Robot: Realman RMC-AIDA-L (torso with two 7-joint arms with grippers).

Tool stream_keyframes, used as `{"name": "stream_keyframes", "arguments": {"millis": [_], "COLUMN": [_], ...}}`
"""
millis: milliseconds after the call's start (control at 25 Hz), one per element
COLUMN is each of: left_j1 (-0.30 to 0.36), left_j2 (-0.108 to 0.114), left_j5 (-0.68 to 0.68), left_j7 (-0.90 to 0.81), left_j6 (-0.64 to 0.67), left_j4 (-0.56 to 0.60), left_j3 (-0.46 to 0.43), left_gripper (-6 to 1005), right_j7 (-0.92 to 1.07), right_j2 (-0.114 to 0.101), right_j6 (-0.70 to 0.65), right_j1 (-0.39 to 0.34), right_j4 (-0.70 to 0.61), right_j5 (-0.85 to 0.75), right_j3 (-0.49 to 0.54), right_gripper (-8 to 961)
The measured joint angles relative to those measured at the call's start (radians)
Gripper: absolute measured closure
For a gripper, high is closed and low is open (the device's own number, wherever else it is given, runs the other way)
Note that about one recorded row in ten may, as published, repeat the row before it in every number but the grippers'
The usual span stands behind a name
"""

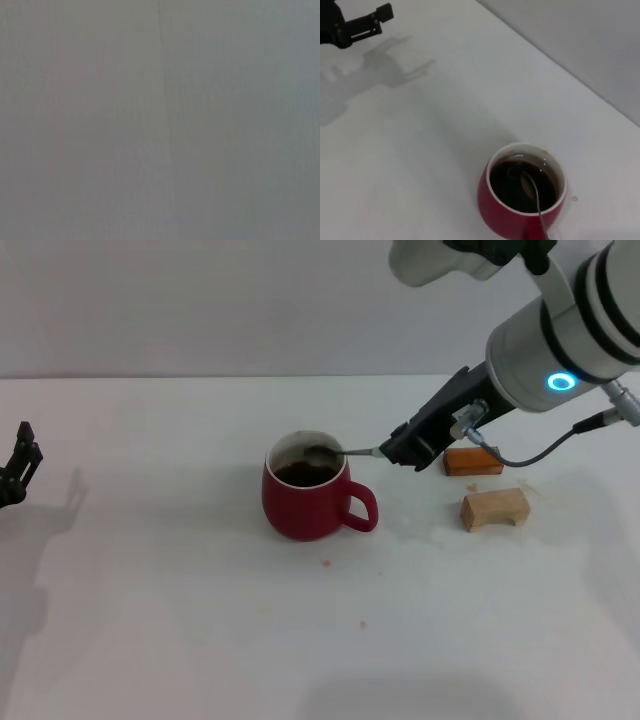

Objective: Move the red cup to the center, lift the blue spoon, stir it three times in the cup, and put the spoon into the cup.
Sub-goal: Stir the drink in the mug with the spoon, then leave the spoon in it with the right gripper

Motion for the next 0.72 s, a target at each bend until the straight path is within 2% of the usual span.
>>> {"name": "stream_keyframes", "arguments": {"millis": [720], "left_j1": [0.003], "left_j2": [0.000], "left_j5": [0.001], "left_j7": [0.000], "left_j6": [-0.001], "left_j4": [0.000], "left_j3": [0.000], "left_gripper": [157], "right_j7": [-0.024], "right_j2": [0.000], "right_j6": [-0.047], "right_j1": [0.045], "right_j4": [-0.128], "right_j5": [0.018], "right_j3": [-0.015], "right_gripper": [830]}}
